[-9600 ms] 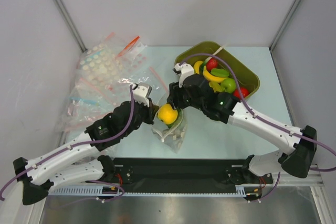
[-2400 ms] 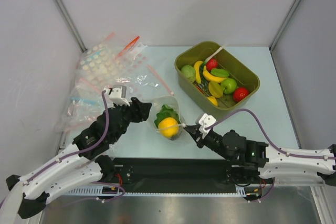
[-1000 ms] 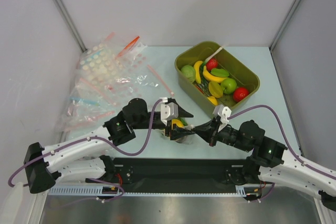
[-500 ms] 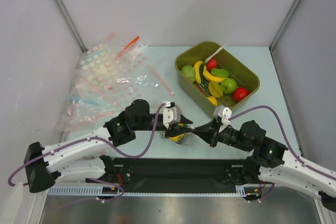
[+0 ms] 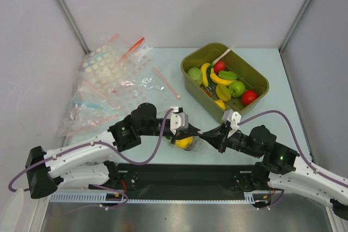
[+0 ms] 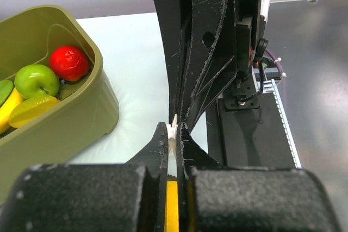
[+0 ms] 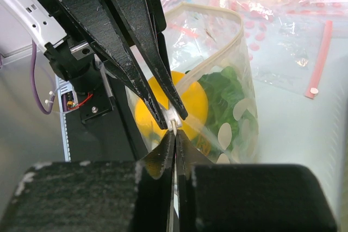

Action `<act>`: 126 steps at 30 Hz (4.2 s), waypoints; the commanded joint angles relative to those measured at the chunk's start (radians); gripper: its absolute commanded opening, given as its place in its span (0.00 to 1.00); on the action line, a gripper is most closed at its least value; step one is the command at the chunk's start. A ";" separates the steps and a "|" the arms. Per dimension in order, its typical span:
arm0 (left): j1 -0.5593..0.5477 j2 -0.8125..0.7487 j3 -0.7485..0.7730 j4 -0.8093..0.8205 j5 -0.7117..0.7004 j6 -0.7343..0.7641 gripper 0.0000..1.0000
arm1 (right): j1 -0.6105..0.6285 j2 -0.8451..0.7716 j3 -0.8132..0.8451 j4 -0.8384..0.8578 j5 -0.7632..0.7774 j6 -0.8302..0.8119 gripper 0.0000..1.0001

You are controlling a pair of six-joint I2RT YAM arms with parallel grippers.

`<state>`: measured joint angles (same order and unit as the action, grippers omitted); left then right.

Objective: Place the food in the zip-top bag and seal the zipper
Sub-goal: Zip the zipper food storage bag at the center of the board.

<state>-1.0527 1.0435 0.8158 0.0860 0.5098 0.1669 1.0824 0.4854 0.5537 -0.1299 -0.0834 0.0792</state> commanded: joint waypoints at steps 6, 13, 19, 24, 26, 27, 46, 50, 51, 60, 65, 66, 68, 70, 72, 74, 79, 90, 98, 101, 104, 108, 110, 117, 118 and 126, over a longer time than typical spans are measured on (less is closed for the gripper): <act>-0.010 -0.020 0.019 0.015 0.015 0.016 0.00 | 0.002 -0.002 -0.024 0.119 -0.018 0.011 0.34; -0.009 -0.040 0.006 0.034 0.022 0.006 0.00 | 0.002 0.050 -0.015 0.119 -0.024 0.007 0.21; -0.010 -0.045 0.006 0.034 0.018 0.006 0.00 | 0.002 0.041 -0.018 0.119 -0.013 0.008 0.25; -0.009 -0.056 0.000 0.038 0.012 0.005 0.00 | 0.001 0.039 -0.020 0.119 0.002 0.010 0.25; -0.009 -0.057 0.000 0.040 0.010 0.008 0.00 | 0.001 0.041 -0.020 0.119 0.005 0.008 0.31; -0.010 -0.060 0.000 0.040 0.010 0.005 0.00 | 0.001 0.038 -0.020 0.119 0.010 0.008 0.35; -0.009 -0.005 0.014 0.017 -0.047 0.014 0.00 | -0.024 -0.155 -0.084 0.162 0.201 0.085 0.00; -0.009 0.010 0.022 0.000 -0.096 0.013 0.00 | -0.035 -0.237 -0.103 0.138 0.343 0.106 0.00; -0.009 0.013 0.023 -0.003 -0.108 0.013 0.00 | -0.036 -0.248 -0.107 0.135 0.379 0.111 0.00; -0.007 0.020 0.026 -0.011 -0.128 0.005 0.00 | -0.044 -0.340 -0.112 0.021 0.766 0.206 0.00; -0.009 0.029 0.032 -0.023 -0.143 0.000 0.00 | -0.044 -0.372 -0.106 -0.074 1.038 0.306 0.00; -0.007 0.030 0.036 -0.025 -0.148 -0.001 0.00 | -0.044 -0.386 -0.106 -0.086 1.071 0.339 0.00; -0.009 0.033 0.037 -0.031 -0.152 -0.003 0.00 | -0.044 -0.401 -0.104 -0.126 1.157 0.376 0.00; -0.007 0.036 0.039 -0.035 -0.157 -0.006 0.00 | -0.045 -0.412 -0.100 -0.160 1.211 0.442 0.00; -0.009 0.035 0.040 -0.037 -0.162 -0.009 0.00 | -0.044 -0.412 -0.083 -0.236 1.301 0.511 0.00; -0.009 0.036 0.040 -0.040 -0.168 -0.010 0.00 | -0.044 -0.407 -0.064 -0.375 1.405 0.678 0.00; -0.007 0.036 0.039 -0.045 -0.195 -0.015 0.00 | -0.036 -0.374 0.049 -0.972 1.564 1.503 0.00; 0.016 0.035 0.033 -0.046 -0.292 -0.075 0.00 | 0.008 -0.266 0.072 -1.194 1.604 1.709 0.00; 0.091 -0.005 -0.006 -0.012 -0.329 -0.156 0.00 | 0.011 -0.261 0.069 -1.147 1.605 1.671 0.01; 0.099 -0.020 -0.018 -0.003 -0.369 -0.161 0.00 | 0.020 -0.252 0.052 -0.885 1.596 1.339 0.02; 0.105 -0.039 -0.026 0.004 -0.387 -0.161 0.00 | 0.034 -0.208 0.029 -0.644 1.576 1.077 0.02; 0.109 -0.082 -0.044 0.011 -0.444 -0.210 0.00 | 0.040 -0.121 0.048 -0.488 1.547 0.880 0.01; 0.112 -0.127 -0.053 0.014 -0.505 -0.222 0.00 | 0.042 -0.090 0.061 -0.435 1.521 0.788 0.00; 0.144 -0.220 -0.136 0.054 -0.806 -0.302 0.00 | 0.030 -0.001 0.018 -0.170 1.374 0.507 0.02; 0.157 -0.211 -0.135 0.051 -0.810 -0.308 0.00 | 0.024 0.025 0.015 -0.119 1.314 0.483 0.03; 0.201 -0.119 -0.089 -0.006 -0.849 -0.391 0.37 | -0.076 0.111 0.023 -0.068 0.929 0.332 0.39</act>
<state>-0.8726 0.9260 0.6842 0.0784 -0.2497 -0.1699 1.0439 0.6048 0.5743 -0.2543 0.9855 0.5228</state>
